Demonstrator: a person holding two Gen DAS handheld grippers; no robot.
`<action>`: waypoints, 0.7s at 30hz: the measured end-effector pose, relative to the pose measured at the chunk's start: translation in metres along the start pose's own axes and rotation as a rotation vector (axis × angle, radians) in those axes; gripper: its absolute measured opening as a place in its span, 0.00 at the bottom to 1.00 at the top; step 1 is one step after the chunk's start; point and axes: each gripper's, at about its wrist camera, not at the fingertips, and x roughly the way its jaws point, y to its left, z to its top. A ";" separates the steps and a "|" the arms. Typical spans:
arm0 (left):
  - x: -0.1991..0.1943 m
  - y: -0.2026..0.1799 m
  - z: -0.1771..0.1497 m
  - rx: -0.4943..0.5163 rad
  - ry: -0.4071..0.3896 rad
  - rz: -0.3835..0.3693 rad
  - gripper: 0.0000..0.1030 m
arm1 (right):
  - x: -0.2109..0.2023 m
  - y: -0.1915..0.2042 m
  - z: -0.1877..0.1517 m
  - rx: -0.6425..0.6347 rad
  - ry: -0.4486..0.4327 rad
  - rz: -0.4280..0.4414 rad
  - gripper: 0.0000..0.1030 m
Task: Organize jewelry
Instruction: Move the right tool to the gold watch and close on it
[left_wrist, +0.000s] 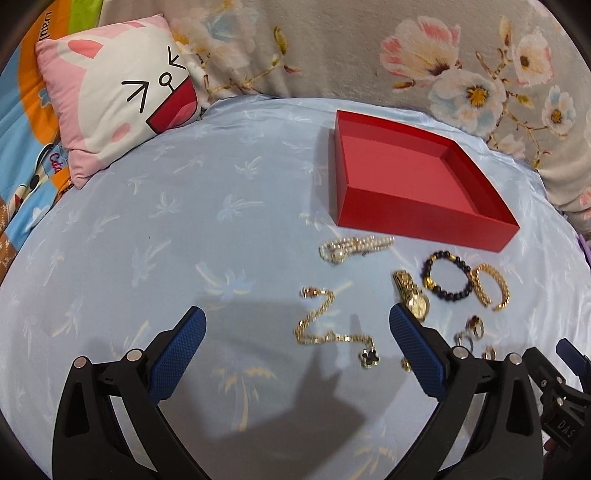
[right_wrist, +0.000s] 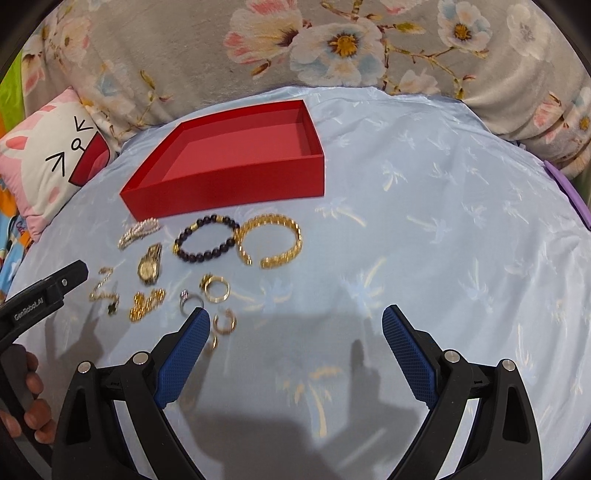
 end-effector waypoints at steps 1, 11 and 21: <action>0.002 0.000 0.003 0.001 -0.001 -0.004 0.94 | 0.003 0.000 0.004 0.001 -0.001 0.005 0.89; 0.015 -0.002 0.010 0.007 0.017 0.011 0.94 | 0.022 0.028 0.028 -0.039 0.024 0.111 0.72; 0.010 0.036 0.004 -0.072 0.033 0.055 0.94 | 0.036 0.100 0.027 -0.199 0.054 0.227 0.54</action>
